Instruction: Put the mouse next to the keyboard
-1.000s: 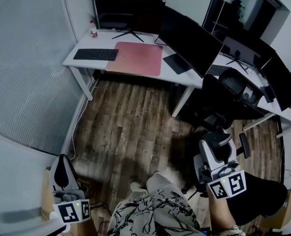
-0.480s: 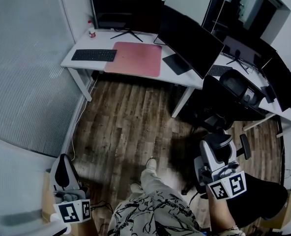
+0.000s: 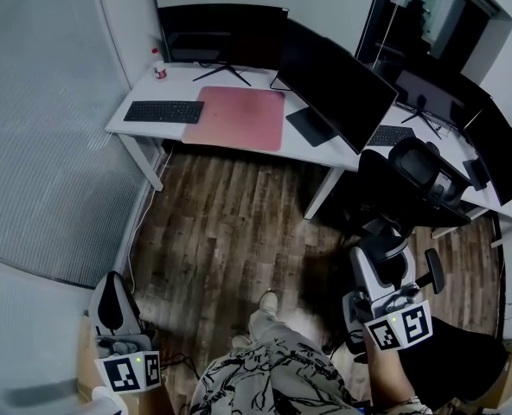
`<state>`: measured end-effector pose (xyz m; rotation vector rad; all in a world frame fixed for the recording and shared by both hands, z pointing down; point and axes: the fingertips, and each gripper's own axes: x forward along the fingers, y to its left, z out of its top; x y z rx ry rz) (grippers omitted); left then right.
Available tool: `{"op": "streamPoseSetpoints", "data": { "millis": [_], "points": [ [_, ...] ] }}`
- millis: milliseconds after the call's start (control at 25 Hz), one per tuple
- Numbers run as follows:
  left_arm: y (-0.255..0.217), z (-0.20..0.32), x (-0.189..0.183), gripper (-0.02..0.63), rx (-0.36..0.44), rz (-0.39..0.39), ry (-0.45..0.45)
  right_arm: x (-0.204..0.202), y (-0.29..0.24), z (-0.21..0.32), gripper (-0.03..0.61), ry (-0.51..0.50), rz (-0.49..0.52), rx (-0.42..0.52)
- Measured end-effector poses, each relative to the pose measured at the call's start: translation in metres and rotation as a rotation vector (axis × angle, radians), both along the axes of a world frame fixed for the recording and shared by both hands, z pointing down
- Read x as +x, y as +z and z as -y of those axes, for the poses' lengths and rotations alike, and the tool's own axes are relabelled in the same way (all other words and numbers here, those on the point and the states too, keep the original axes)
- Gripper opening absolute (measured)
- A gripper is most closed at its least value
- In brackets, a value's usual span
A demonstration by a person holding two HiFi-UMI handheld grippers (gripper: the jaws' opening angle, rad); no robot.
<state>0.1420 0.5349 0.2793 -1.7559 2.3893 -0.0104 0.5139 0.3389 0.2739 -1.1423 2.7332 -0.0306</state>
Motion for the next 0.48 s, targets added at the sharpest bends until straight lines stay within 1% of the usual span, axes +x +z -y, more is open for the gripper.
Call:
{"op": "streamPoseSetpoints", "data": {
  "millis": [160,480],
  "points": [
    [-0.002,0.025,-0.001,-0.005,0.006,0.004,0.012,-0.003,-0.002,0.02,0.304,0.004,-0.007,0.014],
    [-0.001,0.066,-0.01,-0.005,0.002,0.001,0.016,-0.011,0.002,0.06,0.304,0.008,-0.01,0.007]
  ]
}}
